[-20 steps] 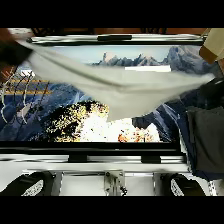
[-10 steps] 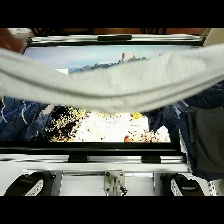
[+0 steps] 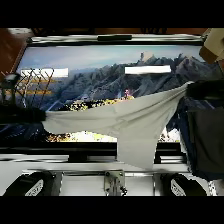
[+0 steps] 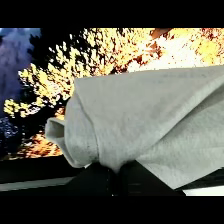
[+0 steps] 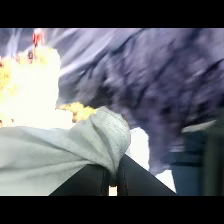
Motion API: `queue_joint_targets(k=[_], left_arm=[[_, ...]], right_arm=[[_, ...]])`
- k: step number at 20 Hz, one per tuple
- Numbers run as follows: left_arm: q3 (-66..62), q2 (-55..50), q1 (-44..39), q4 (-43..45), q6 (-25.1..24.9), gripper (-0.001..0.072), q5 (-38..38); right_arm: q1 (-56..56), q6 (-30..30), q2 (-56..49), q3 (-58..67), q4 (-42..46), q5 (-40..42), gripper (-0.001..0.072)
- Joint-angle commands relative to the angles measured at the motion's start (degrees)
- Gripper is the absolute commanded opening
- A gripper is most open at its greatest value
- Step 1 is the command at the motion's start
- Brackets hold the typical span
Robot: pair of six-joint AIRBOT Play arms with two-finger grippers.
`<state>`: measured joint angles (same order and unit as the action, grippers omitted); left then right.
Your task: Fold the shirts.
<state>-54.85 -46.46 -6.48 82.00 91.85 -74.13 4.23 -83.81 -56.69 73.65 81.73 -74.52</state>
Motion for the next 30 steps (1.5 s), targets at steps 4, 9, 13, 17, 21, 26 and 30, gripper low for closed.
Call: queue_joint_targets(k=[4,9,13,17,21,26,30], left_arm=[[9.5,-14.2,0.0,-16.4,1.9,0.0043,28.0],[4.4,-18.5,5.7,-17.9,2.1,0.0481,29.2],[-3.9,-18.4,15.9,-17.9,1.2,0.0633,13.2],[1.0,-18.4,18.2,-15.6,-1.7,0.0632,-0.6],[15.4,-18.1,13.6,-18.1,-2.3,0.0635,6.7],[21.1,-18.6,6.7,-24.6,-2.6,0.0651,23.4],[21.1,-19.4,3.6,-24.6,0.7,0.0410,31.6]], right_arm=[[0.0,-8.1,-21.2,-7.3,-22.8,13.2,0.0071],[1.7,-3.9,-20.5,-6.1,-25.5,15.5,0.0503],[7.3,0.3,-13.6,-4.0,-16.1,3.9,0.0517],[13.3,2.5,-11.2,-7.0,-4.1,-12.2,0.0516],[17.1,3.7,-10.4,-18.5,-12.7,-9.8,0.0588],[17.1,4.4,-10.4,-25.6,-16.1,-5.6,0.0635],[17.0,3.9,-10.4,-30.8,-19.3,0.1,0.0635]])
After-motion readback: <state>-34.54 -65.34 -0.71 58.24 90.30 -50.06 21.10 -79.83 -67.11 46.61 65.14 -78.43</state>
